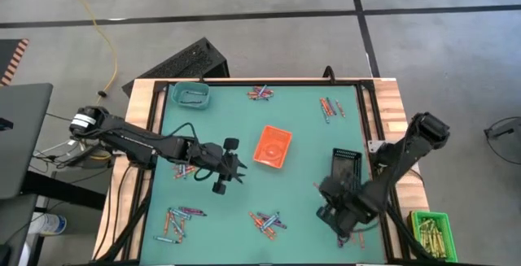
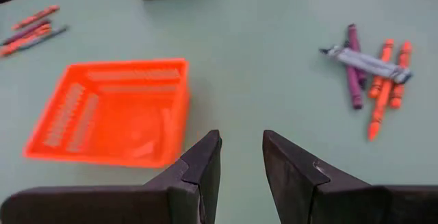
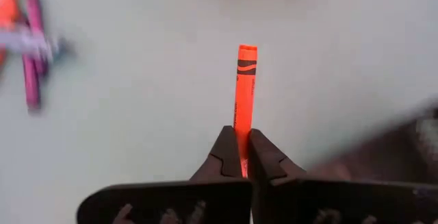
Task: Sort crayons
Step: Put the orange crayon into the orange bin
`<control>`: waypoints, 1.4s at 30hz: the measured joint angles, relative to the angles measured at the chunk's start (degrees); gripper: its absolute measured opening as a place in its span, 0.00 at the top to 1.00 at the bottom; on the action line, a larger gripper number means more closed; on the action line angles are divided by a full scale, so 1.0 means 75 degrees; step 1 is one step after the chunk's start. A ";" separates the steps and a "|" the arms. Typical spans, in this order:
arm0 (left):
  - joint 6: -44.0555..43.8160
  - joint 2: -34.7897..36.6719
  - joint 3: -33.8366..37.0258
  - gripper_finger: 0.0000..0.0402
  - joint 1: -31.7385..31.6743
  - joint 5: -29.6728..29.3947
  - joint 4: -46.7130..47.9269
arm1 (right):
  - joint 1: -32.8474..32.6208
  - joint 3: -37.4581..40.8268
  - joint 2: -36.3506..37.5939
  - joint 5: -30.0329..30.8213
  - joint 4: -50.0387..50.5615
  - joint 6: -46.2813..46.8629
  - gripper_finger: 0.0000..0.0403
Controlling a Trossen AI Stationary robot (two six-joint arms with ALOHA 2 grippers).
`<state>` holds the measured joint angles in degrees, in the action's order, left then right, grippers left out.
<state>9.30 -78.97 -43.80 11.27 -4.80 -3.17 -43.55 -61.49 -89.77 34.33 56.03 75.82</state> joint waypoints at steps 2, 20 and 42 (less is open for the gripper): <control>-0.0114 -0.0229 0.0126 0.75 0.0221 -0.0003 -0.0194 | 0.0488 0.0000 0.0076 0.0283 -0.0592 -0.0969 1.00; -0.0216 -0.1971 0.0127 0.75 0.2102 -0.1131 -0.1970 | 0.4411 -0.0006 0.0061 -0.0880 -0.4704 -0.5504 1.00; -0.0334 -0.1971 0.0127 0.75 0.2395 -0.1513 -0.1939 | 0.4977 -0.0006 0.0058 -0.1478 -0.5039 -0.5770 1.00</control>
<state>6.79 -93.76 -42.85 29.23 -16.14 -17.72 -6.22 -61.54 -89.34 23.24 18.24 32.54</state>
